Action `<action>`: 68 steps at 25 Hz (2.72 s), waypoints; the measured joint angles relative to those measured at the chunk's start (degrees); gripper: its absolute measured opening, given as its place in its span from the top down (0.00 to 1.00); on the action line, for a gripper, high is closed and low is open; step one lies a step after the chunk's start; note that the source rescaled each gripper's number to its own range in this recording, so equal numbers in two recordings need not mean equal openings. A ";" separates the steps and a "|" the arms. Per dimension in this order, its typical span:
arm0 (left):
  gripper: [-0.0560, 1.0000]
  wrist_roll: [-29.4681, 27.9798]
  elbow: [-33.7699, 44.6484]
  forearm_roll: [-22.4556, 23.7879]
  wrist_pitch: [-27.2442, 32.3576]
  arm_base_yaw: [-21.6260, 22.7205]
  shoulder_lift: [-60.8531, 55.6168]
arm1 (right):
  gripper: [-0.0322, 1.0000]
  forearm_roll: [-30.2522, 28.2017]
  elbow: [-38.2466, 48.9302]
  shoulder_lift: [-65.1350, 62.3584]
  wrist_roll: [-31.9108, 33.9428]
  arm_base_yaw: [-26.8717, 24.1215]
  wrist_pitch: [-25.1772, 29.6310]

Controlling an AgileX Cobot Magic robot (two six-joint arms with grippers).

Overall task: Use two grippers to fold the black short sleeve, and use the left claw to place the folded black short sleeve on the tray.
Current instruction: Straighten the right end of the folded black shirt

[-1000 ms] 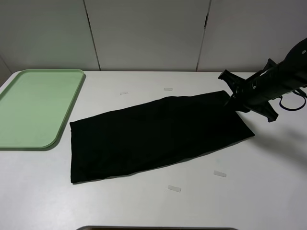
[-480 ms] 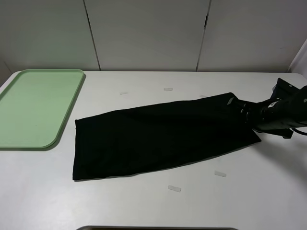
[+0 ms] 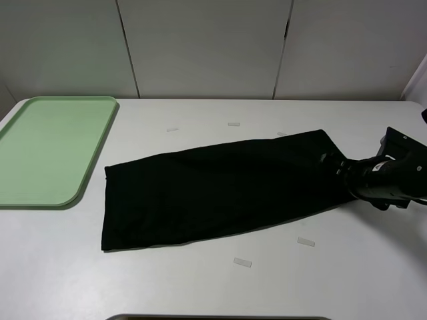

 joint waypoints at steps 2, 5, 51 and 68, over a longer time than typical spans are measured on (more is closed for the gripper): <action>0.00 0.00 0.00 0.00 0.00 0.00 0.00 | 0.08 -1.92 0.06 -0.79 0.62 0.00 0.06; 0.00 0.00 0.00 0.00 0.00 0.00 0.00 | 0.07 -4.72 0.12 -4.10 0.86 0.00 0.48; 0.00 0.00 0.00 0.02 -0.06 0.00 0.00 | 0.01 2.86 -42.67 12.20 -50.39 -17.07 63.06; 0.00 0.00 0.00 0.02 -0.01 0.00 0.00 | 0.08 17.21 -42.89 17.40 -62.33 -17.07 68.16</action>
